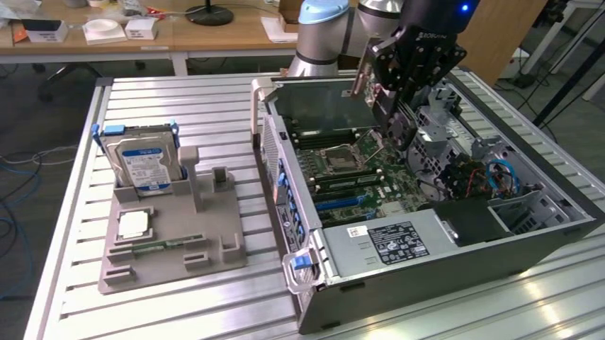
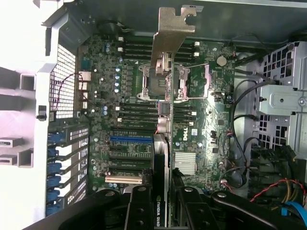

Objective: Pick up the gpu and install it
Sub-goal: 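Insert the gpu into the slot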

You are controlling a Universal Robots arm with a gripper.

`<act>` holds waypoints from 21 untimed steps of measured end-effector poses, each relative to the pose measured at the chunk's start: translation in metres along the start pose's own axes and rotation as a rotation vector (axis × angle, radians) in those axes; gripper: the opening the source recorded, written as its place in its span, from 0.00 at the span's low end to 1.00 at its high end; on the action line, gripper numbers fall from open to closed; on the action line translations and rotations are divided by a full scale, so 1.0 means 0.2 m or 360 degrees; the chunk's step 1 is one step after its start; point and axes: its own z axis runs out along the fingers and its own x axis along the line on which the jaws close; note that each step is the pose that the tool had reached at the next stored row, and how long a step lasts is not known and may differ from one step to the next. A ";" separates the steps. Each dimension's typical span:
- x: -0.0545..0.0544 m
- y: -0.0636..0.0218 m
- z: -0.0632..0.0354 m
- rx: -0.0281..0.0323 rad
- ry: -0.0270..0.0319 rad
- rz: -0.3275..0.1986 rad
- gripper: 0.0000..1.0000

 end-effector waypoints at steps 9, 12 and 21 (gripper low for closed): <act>0.00 0.000 0.000 -0.00001 0.00020 -0.0046 0.26; 0.00 0.000 0.000 -0.00001 0.00028 -0.0063 0.26; 0.00 0.000 0.000 -0.00002 0.00052 -0.0115 0.26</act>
